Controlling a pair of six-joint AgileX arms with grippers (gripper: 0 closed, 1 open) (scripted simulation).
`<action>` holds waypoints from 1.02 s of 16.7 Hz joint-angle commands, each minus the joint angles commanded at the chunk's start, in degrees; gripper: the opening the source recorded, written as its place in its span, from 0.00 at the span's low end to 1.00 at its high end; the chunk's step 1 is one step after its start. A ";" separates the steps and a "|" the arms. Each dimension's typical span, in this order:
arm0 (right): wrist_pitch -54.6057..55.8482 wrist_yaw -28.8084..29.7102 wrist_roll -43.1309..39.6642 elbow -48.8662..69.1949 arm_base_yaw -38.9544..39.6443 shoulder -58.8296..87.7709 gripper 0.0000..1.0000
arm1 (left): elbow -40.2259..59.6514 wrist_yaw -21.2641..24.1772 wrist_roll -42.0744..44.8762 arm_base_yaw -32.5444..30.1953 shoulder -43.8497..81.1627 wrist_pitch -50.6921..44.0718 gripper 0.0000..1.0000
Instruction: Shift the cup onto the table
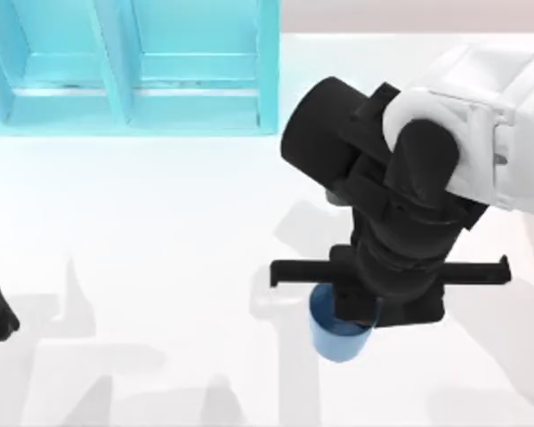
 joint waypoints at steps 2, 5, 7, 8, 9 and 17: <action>0.13 0.05 1.18 -0.05 0.49 -0.10 0.00 | 0.00 0.00 0.00 0.00 0.00 0.00 1.00; 0.13 0.05 1.18 -0.05 0.49 -0.10 0.00 | 0.00 0.00 0.00 0.00 0.00 0.00 1.00; 0.26 -0.08 1.20 -0.16 0.31 0.25 0.00 | 0.00 0.00 0.00 0.00 0.00 0.00 1.00; 1.03 -0.09 1.23 -0.96 0.37 0.56 0.00 | 0.00 0.00 0.00 0.00 0.00 0.00 1.00; 2.40 -0.06 1.34 -2.17 0.48 1.06 0.00 | 0.00 0.00 0.00 0.00 0.00 0.00 1.00; 13.98 0.15 2.29 -9.06 1.53 4.77 0.00 | 0.00 0.00 0.00 0.00 0.00 0.00 1.00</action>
